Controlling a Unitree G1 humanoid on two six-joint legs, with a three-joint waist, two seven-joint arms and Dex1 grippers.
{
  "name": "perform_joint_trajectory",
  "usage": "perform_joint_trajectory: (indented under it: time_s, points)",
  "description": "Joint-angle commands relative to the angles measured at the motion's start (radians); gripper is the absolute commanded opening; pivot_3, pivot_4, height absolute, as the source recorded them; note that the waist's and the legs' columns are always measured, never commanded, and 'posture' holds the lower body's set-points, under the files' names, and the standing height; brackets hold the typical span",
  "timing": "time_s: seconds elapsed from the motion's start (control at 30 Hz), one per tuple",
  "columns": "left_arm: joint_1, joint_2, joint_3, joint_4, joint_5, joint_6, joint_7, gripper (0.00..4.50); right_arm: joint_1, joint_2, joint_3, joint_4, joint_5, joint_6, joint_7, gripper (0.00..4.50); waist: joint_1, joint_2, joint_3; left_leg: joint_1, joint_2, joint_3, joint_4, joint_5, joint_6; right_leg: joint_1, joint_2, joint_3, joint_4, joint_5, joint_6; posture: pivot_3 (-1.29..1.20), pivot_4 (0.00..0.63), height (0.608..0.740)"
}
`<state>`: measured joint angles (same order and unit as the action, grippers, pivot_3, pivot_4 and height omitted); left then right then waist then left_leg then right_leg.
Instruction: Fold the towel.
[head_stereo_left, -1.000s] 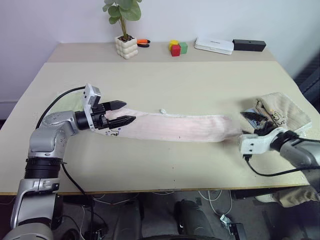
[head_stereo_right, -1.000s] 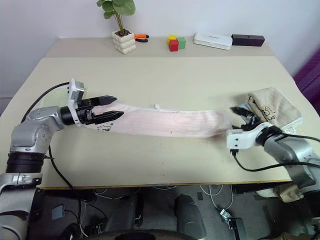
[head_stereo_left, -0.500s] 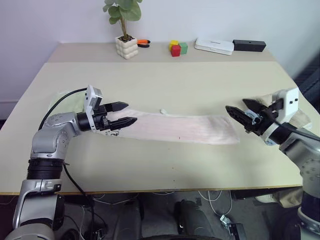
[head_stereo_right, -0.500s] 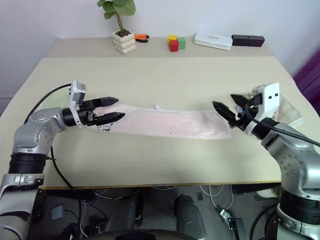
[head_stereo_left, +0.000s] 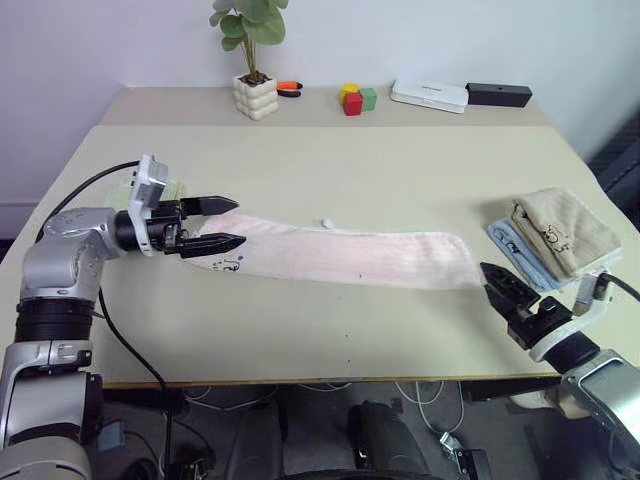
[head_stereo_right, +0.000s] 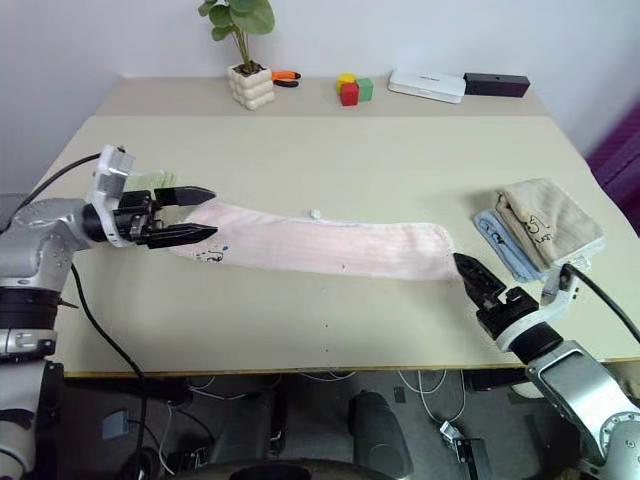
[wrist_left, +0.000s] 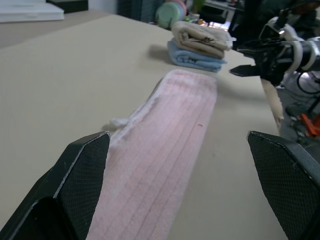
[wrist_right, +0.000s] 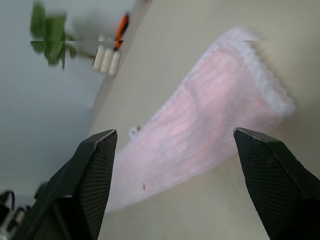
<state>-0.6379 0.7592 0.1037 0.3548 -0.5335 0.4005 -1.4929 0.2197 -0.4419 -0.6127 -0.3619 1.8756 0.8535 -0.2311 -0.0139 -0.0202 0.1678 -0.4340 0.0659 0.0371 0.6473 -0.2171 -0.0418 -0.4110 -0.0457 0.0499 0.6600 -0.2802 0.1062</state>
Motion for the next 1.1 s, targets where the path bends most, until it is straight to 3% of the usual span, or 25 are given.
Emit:
perform_joint_trajectory:
  time_s: [0.03, 0.47, 0.7, 1.1]
  points:
    - [-0.018, 0.016, 0.026, 0.004, -0.022, -0.035, -0.065, 4.5, 0.008, 0.024, 0.053, -0.027, 0.06, -0.07, -0.06, 3.75, -0.001, 0.0, 0.0, 0.0, 0.0, 0.0, 0.0, 0.0, 0.0, 0.0, 0.0, 0.0, 0.0, 0.0, 0.0, 0.0, 0.15, 0.74]
    - [0.014, 0.066, 0.0, -0.009, -0.065, -0.054, -0.121, 4.5, 0.008, 0.053, 0.172, -0.008, 0.07, -0.21, -0.149, 3.75, 0.001, 0.0, 0.0, 0.0, 0.0, 0.0, -0.001, -0.001, 0.001, 0.0, 0.0, 0.0, -0.001, -0.001, -0.001, 0.0, 0.15, 0.74]
    - [0.073, 0.127, -0.024, -0.08, -0.184, -0.04, -0.121, 4.5, -0.031, 0.036, 0.176, 0.102, -0.026, -0.227, -0.111, 3.75, -0.002, 0.0, 0.0, 0.0, 0.001, 0.0, -0.001, -0.001, 0.001, 0.0, 0.0, 0.0, -0.001, -0.001, -0.002, 0.0, 0.15, 0.74]
    - [0.082, 0.131, -0.019, -0.085, -0.203, -0.043, -0.121, 4.5, -0.189, 0.123, 0.218, 0.157, -0.142, -0.273, -0.175, 3.75, -0.002, 0.0, 0.0, 0.002, 0.001, 0.0, -0.002, -0.001, 0.001, 0.003, 0.0, 0.0, -0.004, -0.002, -0.004, 0.0, 0.15, 0.74]
